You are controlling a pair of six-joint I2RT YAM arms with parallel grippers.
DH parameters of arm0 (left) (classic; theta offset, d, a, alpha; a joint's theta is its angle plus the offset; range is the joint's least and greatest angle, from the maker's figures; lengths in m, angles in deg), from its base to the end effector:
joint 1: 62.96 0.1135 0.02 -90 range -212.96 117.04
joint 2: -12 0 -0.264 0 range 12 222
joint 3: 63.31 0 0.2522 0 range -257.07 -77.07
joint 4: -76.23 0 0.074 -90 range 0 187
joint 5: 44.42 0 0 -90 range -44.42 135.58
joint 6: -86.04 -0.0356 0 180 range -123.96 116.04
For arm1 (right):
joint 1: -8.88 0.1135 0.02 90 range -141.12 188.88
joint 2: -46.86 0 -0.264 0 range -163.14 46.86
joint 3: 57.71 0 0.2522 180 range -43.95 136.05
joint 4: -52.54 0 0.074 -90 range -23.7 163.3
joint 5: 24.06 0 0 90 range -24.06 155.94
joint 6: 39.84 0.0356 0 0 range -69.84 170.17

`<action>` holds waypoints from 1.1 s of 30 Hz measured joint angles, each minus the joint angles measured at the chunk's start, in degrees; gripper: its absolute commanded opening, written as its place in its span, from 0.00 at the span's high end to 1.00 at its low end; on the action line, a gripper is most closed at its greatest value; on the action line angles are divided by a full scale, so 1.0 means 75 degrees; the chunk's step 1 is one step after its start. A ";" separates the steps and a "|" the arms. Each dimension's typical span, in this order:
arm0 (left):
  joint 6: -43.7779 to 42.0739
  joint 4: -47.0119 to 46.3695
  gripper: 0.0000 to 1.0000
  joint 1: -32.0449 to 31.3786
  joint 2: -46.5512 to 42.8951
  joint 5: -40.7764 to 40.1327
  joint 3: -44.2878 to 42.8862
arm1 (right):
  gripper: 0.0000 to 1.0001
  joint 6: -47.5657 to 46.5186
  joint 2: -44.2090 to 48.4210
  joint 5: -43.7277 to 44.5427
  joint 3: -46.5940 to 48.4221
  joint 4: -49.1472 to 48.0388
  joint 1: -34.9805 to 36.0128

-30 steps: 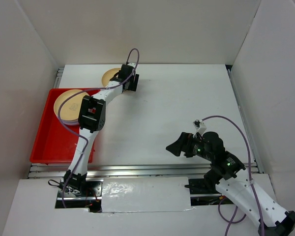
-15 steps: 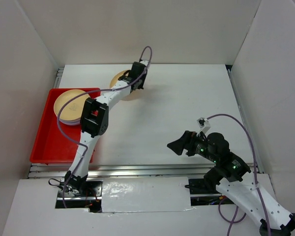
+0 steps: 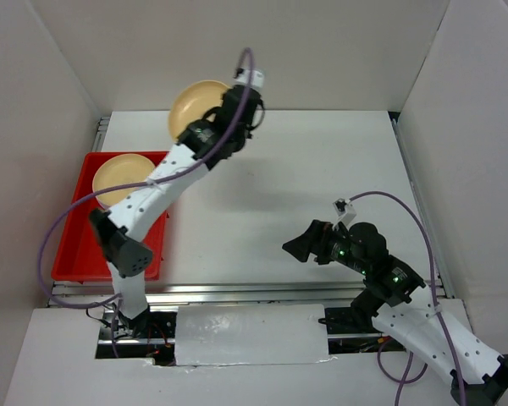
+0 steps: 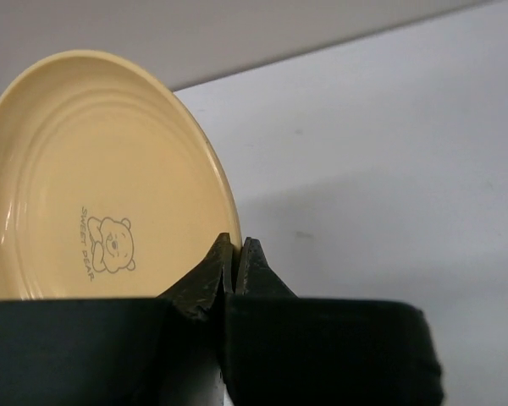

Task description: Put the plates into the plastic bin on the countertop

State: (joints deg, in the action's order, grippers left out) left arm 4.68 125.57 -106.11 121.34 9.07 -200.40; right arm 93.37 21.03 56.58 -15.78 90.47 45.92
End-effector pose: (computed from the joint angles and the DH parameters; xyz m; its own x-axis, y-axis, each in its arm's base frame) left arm 0.3253 -0.2759 0.4423 -0.2874 0.1039 -0.9522 0.1041 0.9916 0.0768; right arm 0.0971 0.0805 0.2579 -0.7058 0.3137 -0.6352 -0.3178 0.6611 0.6797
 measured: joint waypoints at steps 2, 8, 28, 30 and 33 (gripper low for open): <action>0.0350 0.0187 1.00 0.0618 -0.0676 -0.0189 0.0560 | 0.00 0.0058 -0.0224 0.0058 0.0000 -0.0125 0.0058; 0.1046 0.0370 1.00 0.2809 -0.1451 0.0143 0.2550 | 0.00 0.0117 -0.0388 0.0425 0.0012 -0.0125 0.0277; 0.1862 0.0845 0.93 0.4779 0.0055 0.0367 0.2745 | 0.00 0.0460 -0.0184 0.0624 -0.0149 -0.0207 0.0697; 0.1897 0.0857 0.82 0.4762 0.0055 0.0347 0.2745 | 0.00 0.0460 -0.0251 0.0629 -0.0149 -0.0213 0.0714; 0.1938 0.0909 0.05 0.4741 0.0055 0.0195 0.2742 | 0.00 0.0463 -0.0286 0.0627 -0.0149 -0.0216 0.0775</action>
State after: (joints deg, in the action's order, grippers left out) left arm 19.22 132.39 -70.55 121.75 10.54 -179.83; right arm 96.84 18.89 61.28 -16.90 88.85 51.73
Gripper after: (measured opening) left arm 0.590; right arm 0.997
